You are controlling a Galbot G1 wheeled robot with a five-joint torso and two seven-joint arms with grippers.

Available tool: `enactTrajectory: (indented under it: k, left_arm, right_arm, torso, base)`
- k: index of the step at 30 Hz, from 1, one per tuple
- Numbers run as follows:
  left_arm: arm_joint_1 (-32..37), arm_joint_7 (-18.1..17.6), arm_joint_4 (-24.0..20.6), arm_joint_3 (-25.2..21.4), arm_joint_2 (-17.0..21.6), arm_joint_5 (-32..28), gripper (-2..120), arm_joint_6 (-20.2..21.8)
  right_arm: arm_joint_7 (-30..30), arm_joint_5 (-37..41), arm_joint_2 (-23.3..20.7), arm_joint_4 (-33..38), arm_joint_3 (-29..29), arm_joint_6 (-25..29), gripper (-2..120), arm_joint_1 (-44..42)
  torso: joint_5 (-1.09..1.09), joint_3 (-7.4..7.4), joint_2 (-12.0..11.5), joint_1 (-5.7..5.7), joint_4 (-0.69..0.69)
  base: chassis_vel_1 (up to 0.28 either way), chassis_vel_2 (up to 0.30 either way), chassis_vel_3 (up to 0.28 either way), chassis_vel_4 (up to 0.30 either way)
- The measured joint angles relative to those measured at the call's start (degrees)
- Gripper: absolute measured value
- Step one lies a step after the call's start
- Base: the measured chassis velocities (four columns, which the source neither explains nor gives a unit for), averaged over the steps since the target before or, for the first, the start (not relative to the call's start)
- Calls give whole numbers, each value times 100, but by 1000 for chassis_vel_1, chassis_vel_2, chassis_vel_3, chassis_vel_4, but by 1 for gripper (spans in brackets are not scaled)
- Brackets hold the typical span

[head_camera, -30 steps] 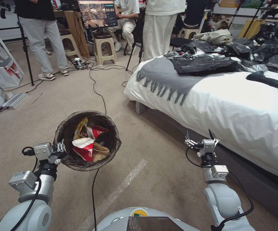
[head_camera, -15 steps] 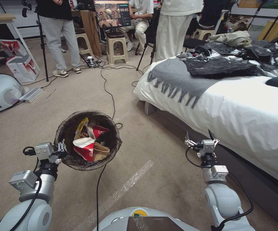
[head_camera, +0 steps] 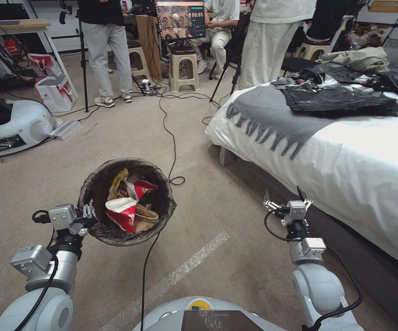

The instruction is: Pick up the trash bin, then pick up the garbage from the floor and place it into the trash bin.

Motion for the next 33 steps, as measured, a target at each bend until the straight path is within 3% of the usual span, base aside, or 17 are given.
enactTrajectory:
  k: [33]
  left_arm:
    - [-176,-3,195,-54,22,-35,0,-2]
  right_arm:
    - [0,-23,41,-73,16,11,100,32]
  torso:
    - [-1,0,0,0,0]
  base:
    - [53,55,53,51]
